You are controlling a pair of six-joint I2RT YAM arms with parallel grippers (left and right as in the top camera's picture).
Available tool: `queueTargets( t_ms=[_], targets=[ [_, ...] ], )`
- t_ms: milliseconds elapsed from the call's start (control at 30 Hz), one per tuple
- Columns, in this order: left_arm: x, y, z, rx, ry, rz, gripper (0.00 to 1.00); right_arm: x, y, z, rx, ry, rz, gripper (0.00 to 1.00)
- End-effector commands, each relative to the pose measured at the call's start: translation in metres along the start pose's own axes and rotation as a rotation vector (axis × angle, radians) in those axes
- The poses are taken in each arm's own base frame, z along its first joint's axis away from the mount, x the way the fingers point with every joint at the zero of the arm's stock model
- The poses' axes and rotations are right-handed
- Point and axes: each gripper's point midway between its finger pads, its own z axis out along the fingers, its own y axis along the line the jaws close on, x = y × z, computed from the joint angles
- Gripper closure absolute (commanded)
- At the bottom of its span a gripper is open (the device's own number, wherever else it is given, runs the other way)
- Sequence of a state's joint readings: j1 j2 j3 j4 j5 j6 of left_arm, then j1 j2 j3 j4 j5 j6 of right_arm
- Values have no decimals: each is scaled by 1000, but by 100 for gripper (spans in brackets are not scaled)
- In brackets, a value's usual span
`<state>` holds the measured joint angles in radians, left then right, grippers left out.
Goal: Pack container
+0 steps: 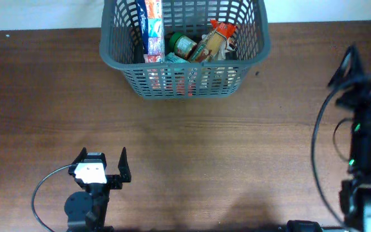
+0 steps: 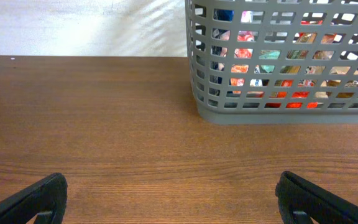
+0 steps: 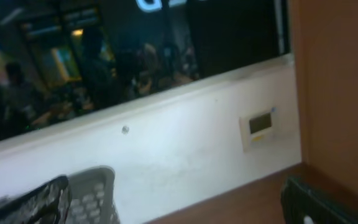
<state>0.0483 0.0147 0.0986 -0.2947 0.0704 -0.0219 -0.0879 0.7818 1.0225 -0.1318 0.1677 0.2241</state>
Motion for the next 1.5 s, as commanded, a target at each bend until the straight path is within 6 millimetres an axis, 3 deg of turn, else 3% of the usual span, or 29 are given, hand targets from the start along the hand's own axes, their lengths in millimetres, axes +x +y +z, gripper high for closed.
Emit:
queueTargets(
  t_ms=[0, 400, 600, 1200, 1467],
  targets=[
    [1, 2, 0, -7, -5, 15, 1, 29, 7, -17, -90, -1, -3, 1],
    [1, 2, 0, -7, -5, 15, 1, 97, -15, -65, -142, -172, 20, 1],
    [1, 2, 0, -7, -5, 15, 1, 107, -14, -78, -172, -193, 19, 1],
    [1, 2, 0, -7, -5, 15, 1, 154, -25, -88, -179, -173, 15, 1],
    [1, 2, 0, -7, -5, 15, 1, 164, -16, -93, -236, -181, -76, 1]
  ],
)
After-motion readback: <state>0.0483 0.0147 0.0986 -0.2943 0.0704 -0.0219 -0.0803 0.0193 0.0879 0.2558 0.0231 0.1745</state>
